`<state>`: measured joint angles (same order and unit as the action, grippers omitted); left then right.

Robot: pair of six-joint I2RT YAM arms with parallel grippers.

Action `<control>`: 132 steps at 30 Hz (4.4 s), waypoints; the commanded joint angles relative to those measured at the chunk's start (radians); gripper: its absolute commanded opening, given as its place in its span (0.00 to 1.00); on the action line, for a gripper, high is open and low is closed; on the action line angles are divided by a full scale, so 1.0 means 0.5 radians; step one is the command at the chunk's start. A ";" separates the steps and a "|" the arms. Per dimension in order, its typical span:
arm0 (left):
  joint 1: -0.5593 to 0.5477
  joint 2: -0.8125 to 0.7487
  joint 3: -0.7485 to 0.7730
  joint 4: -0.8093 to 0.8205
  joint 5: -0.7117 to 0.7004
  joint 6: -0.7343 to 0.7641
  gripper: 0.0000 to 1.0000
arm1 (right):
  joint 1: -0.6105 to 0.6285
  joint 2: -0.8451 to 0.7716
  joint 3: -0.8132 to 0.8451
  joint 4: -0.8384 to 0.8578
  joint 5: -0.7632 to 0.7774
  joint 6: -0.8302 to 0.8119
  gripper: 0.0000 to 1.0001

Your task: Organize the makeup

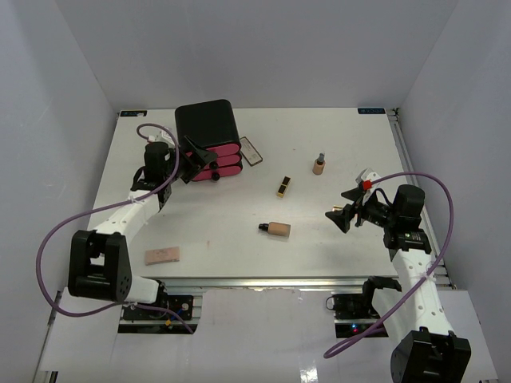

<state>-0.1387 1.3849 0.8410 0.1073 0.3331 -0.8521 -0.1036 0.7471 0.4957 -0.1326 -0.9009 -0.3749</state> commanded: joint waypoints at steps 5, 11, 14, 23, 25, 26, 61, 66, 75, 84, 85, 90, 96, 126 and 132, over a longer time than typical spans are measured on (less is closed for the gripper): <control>0.004 0.181 0.186 0.024 -0.103 -0.010 0.74 | 0.005 -0.023 0.076 -0.006 -0.080 -0.042 0.91; 0.003 0.292 0.259 0.031 -0.097 -0.008 0.64 | 0.005 -0.018 0.073 -0.006 -0.087 -0.045 0.91; 0.001 0.297 0.266 0.040 -0.112 0.000 0.62 | 0.005 -0.015 0.072 -0.005 -0.095 -0.047 0.91; 0.001 0.284 0.265 0.046 -0.064 0.025 0.42 | 0.005 -0.012 0.067 -0.005 -0.104 -0.051 0.91; 0.003 0.254 0.236 0.050 -0.043 0.030 0.39 | 0.005 -0.011 0.066 -0.005 -0.105 -0.052 0.91; 0.001 0.231 0.212 0.055 -0.026 0.032 0.36 | 0.005 -0.009 0.064 -0.005 -0.106 -0.054 0.91; -0.033 -0.515 -0.386 -0.099 0.289 0.047 0.89 | 0.002 0.012 0.036 -0.060 -0.239 -0.170 0.90; -0.033 -0.640 -0.418 -0.147 0.350 0.108 0.96 | 0.003 0.019 0.044 -0.147 -0.390 -0.294 0.90; -0.033 -1.050 -0.327 -0.489 0.283 0.470 0.98 | 0.075 0.101 0.110 -0.413 -0.476 -0.663 0.91; -0.035 -1.267 -0.344 -0.518 0.274 0.647 0.98 | 1.079 0.647 0.529 -0.732 0.415 -0.885 0.96; -0.036 -1.299 -0.344 -0.520 0.249 0.684 0.98 | 1.166 0.677 0.561 -0.710 0.522 -0.867 0.96; -0.039 -1.553 -0.403 -0.568 -0.014 0.863 0.98 | 1.526 1.084 0.733 -0.540 0.994 -0.619 0.90; -0.036 -1.671 -0.421 -0.610 -0.138 0.876 0.98 | 1.722 1.328 0.785 -0.379 1.188 -0.408 0.90; -0.037 -1.853 -0.424 -0.689 -0.328 0.867 0.98 | 1.766 1.521 1.202 -0.625 0.822 -0.631 0.12; -0.038 -1.856 -0.425 -0.696 -0.360 0.867 0.98 | 1.772 1.660 1.957 -0.950 0.590 -0.632 0.10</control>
<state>-0.1547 0.4664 0.6304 -0.2352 0.1776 -0.4259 0.7746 1.5793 1.2435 -0.5344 -0.4565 -0.6646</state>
